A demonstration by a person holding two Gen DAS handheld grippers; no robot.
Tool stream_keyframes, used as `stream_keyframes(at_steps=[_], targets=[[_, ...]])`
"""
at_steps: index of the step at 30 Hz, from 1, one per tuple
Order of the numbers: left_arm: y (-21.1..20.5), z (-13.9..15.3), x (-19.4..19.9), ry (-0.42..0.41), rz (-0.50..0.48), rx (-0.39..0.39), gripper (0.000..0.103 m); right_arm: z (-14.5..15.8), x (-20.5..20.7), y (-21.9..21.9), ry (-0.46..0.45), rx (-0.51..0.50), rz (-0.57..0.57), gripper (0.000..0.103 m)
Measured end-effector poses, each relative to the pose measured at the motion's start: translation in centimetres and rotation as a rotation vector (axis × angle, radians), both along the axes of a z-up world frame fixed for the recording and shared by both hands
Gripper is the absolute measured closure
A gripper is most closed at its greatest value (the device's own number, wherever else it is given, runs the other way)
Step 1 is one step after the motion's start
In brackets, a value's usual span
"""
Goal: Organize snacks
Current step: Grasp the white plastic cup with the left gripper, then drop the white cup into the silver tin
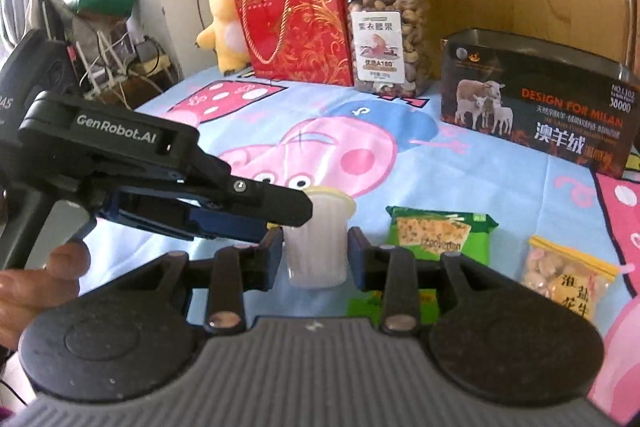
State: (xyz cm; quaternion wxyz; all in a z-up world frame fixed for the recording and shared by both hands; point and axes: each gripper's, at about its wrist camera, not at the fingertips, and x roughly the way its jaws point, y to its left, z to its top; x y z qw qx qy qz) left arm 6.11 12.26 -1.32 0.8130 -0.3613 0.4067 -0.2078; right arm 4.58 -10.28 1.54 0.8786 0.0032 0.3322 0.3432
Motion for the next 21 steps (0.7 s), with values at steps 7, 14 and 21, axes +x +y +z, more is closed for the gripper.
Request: stream_keyframes(at_steps=[7,14,21], targets=[[-0.9,0.6,0.2,-0.005,-0.023,-0.011,0.068,-0.4,-0.5,-0.2,0.010,-0.009,0.034,0.067],[-4.2,7.9,5.5,-0.172,-0.102,0.091,0.068,4.5,2.1,-1.8,-0.182,-0.014,-0.013,0.067],[-8.9,10.6,14.7,-0.220,-0.135,0.120,0.068,7.0,10.4,-5.0,-0.201,-0.008,-0.132,0.067]])
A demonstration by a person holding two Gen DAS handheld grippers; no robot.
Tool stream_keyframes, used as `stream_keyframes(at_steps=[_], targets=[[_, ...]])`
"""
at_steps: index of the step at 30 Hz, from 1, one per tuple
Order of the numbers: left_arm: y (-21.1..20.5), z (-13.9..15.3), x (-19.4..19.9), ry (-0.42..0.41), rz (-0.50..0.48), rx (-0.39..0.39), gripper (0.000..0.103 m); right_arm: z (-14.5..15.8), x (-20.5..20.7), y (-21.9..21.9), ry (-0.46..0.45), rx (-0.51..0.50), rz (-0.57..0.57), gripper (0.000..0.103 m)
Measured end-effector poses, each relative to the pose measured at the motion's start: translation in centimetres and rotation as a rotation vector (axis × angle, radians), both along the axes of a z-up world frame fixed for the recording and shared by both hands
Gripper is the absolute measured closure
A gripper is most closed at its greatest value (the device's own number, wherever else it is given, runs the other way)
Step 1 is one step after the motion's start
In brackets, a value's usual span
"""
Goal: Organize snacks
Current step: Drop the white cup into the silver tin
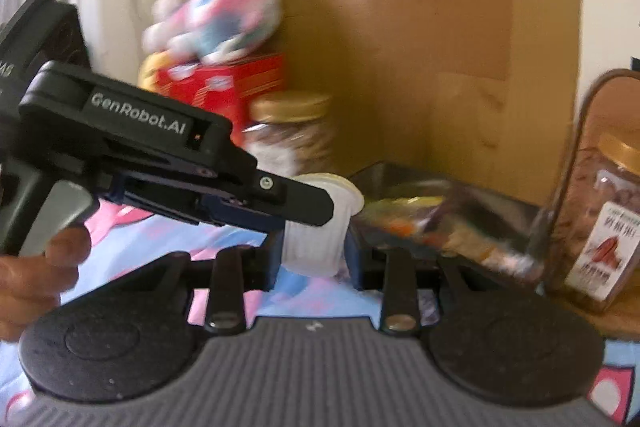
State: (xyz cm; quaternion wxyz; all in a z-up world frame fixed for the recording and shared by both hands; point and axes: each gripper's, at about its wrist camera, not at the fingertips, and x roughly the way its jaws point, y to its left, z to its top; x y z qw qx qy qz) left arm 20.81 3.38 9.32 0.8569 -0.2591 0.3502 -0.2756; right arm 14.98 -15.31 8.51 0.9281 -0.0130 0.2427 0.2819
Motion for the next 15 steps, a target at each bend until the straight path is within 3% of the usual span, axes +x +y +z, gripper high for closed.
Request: stream_keyframes(at_steps=[8,15], targets=[[-3.5,-1.4,6.8,0.024,0.020,0.061,0.066,-1.9,6.7,-2.1,0.037,-0.021,-0.092,0.064],[-2.6,-1.9,6.9,0.029,0.077,0.074,0.066,-2.5,6.6,-3.9,0.031,0.030,-0.148,0.061]])
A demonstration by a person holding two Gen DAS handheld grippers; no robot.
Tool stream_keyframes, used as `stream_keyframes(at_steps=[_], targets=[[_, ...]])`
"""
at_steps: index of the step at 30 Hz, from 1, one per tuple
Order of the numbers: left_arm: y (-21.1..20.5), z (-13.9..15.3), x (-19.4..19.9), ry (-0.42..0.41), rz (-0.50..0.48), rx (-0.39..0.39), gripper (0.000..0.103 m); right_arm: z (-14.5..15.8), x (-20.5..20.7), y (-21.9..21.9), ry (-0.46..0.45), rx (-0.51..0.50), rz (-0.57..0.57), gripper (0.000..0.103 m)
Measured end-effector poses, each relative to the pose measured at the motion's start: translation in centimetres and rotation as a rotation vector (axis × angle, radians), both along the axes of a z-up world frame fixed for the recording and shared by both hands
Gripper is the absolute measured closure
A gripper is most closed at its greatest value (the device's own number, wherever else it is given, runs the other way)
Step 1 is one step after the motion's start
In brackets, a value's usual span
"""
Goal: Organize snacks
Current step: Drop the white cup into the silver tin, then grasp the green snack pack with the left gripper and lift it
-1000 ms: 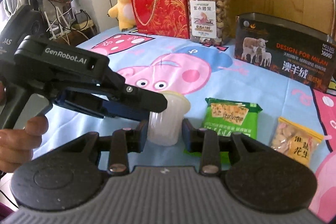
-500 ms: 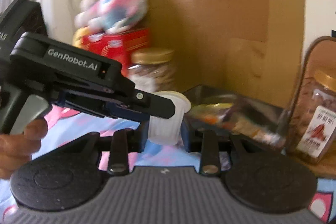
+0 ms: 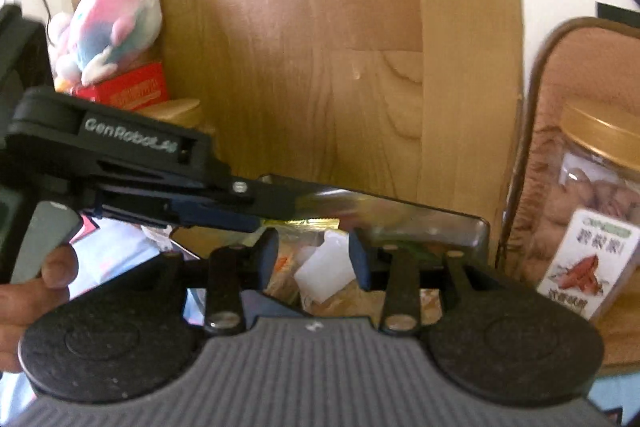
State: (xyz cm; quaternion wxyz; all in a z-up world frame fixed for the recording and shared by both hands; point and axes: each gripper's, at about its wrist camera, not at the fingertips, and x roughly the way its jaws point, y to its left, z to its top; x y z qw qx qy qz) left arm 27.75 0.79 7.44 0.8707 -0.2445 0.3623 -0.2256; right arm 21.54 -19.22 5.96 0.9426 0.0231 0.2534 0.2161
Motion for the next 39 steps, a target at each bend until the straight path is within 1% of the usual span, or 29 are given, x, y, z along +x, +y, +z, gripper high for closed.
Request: stream_keyframes(at_steps=[3,5,7,9,10,12,14,16,18,20,21,22,24,27,28,29,31,33,35,39], targets=[[1.6,0.7,-2.6,-0.020,-0.037,-0.028,0.067,0.8,-2.0,-1.2,0.000,0.038,-0.007,0.061],[3.0,0.6,-5.3,-0.039,-0.059,-0.025,0.063,1.0,-4.2,-2.7,0.010,0.102,0.009,0.061],[4.1,-0.5,-8.6,-0.014,-0.061,-0.005,0.063,0.6,-6.9,-4.0,0.058,0.175,0.045,0.061],[5.1,-2.1,-11.3,0.019,-0.067,-0.008,0.063,-0.7,-9.7,-4.5,0.137,0.233,0.095,0.061],[5.5,-2.9,-12.3,0.041,-0.064,-0.008,0.063,-1.4,-10.8,-4.3,0.172,0.238,0.117,0.061],[6.0,-4.4,-14.2,0.088,-0.052,0.000,0.063,-2.9,-12.5,-3.3,0.232,0.213,0.134,0.061],[6.5,-5.6,-16.0,0.110,-0.038,0.001,0.063,-4.1,-13.6,-2.4,0.269,0.209,0.146,0.060],[7.0,-6.2,-17.5,0.126,-0.033,-0.024,0.063,-4.5,-14.0,-1.5,0.291,0.187,0.153,0.059],[7.2,-6.6,-18.2,0.131,-0.030,-0.053,0.063,-4.3,-14.5,-0.3,0.265,0.120,0.170,0.057],[7.1,-6.9,-18.6,0.150,-0.036,-0.057,0.063,-4.0,-14.8,1.1,0.251,0.052,0.205,0.047],[6.9,-7.0,-18.8,0.156,-0.043,-0.058,0.061,-4.0,-15.1,1.6,0.248,0.022,0.220,0.046],[6.6,-7.0,-18.8,0.158,-0.048,-0.057,0.056,-4.0,-15.3,2.1,0.240,-0.006,0.234,0.045],[6.0,-7.0,-19.0,0.158,-0.062,-0.052,0.055,-4.3,-15.9,3.1,0.224,-0.071,0.265,0.040],[4.9,-7.5,-18.9,0.170,-0.092,-0.051,0.055,-5.2,-16.4,4.0,0.197,-0.135,0.289,0.037],[4.7,-7.8,-18.9,0.169,-0.090,-0.052,0.056,-5.3,-16.5,4.2,0.179,-0.143,0.290,0.036],[4.6,-7.9,-18.9,0.151,-0.083,-0.050,0.058,-5.5,-16.6,4.3,0.167,-0.152,0.290,0.035],[4.6,-7.9,-18.9,0.146,-0.068,-0.037,0.063,-5.6,-16.8,4.7,0.134,-0.178,0.266,0.039],[4.8,-7.5,-18.9,0.143,-0.053,-0.037,0.063,-5.5,-16.8,4.5,0.131,-0.155,0.251,0.044],[5.0,-6.7,-18.9,0.123,-0.051,-0.042,0.063,-5.0,-16.7,4.3,0.117,-0.118,0.240,0.046],[5.0,-4.3,-18.4,0.063,-0.049,-0.056,0.063,-2.9,-17.1,4.6,0.000,-0.122,0.212,0.047]])
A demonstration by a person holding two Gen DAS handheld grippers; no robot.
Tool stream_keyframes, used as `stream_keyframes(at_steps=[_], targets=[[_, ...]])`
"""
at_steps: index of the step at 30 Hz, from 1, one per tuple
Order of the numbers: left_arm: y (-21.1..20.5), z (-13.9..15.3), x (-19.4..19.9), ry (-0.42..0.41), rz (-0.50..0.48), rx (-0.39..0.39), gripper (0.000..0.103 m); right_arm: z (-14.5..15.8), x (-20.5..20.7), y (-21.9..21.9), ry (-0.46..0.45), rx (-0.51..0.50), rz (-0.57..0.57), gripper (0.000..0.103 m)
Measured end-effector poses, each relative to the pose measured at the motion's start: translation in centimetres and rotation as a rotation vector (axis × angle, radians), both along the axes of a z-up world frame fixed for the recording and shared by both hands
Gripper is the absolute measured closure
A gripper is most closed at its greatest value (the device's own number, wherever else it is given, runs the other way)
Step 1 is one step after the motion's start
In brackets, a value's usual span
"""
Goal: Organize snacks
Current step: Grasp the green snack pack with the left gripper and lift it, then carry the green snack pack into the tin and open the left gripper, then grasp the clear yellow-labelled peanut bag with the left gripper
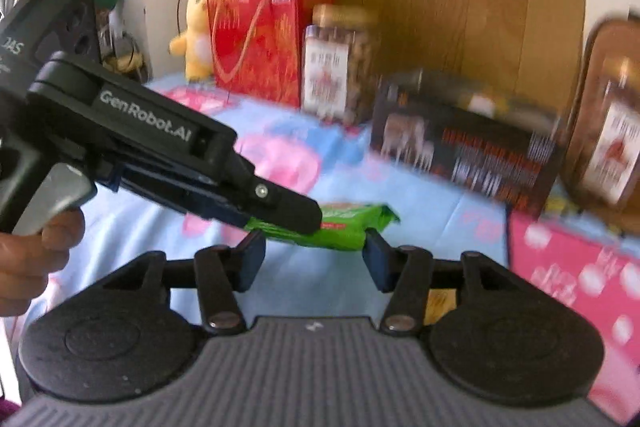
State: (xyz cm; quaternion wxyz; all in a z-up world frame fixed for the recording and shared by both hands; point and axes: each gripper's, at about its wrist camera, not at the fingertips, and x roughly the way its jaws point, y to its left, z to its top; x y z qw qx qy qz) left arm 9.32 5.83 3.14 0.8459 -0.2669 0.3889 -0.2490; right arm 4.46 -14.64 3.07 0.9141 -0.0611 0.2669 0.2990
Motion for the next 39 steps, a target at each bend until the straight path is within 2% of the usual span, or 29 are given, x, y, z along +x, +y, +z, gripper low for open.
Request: stream_keyframes(at_steps=[5,8,11,15,19,25,27,29,32,35,39], targets=[[-0.7,3.3,2.6,-0.076,-0.006,-0.013,0.063,2.2,2.0,-0.8,-0.080,0.048,-0.046,0.048],[-2.3,5.1,5.1,-0.125,-0.023,0.005,0.063,3.5,3.7,-1.4,-0.136,0.043,-0.076,0.049],[-4.1,6.1,8.4,-0.139,-0.043,-0.008,0.063,4.5,6.1,-2.4,-0.184,0.026,-0.117,0.049],[-7.0,6.2,12.8,-0.151,-0.068,-0.012,0.063,4.7,10.1,-4.2,-0.204,0.014,-0.174,0.049],[-9.4,5.1,16.2,-0.138,-0.073,0.004,0.062,3.8,13.4,-5.6,-0.190,-0.001,-0.208,0.048],[-11.1,3.0,18.5,-0.107,-0.050,0.083,0.059,2.0,16.4,-7.7,-0.089,0.052,-0.256,0.047],[-11.1,2.9,18.5,-0.111,-0.044,0.093,0.059,1.9,15.7,-8.0,-0.091,0.062,-0.275,0.042],[-10.6,3.2,18.0,-0.110,-0.042,0.078,0.059,2.2,14.7,-8.7,-0.093,0.074,-0.291,0.042],[-8.6,4.1,15.2,-0.118,-0.092,-0.003,0.059,3.2,11.4,-10.1,-0.079,0.132,-0.302,0.043],[-6.7,3.3,11.0,-0.074,-0.138,-0.003,0.059,2.8,6.8,-11.8,0.018,0.243,-0.271,0.043],[-5.7,-0.1,6.3,0.048,-0.183,0.023,0.059,0.4,1.0,-11.7,0.147,0.266,-0.217,0.042]])
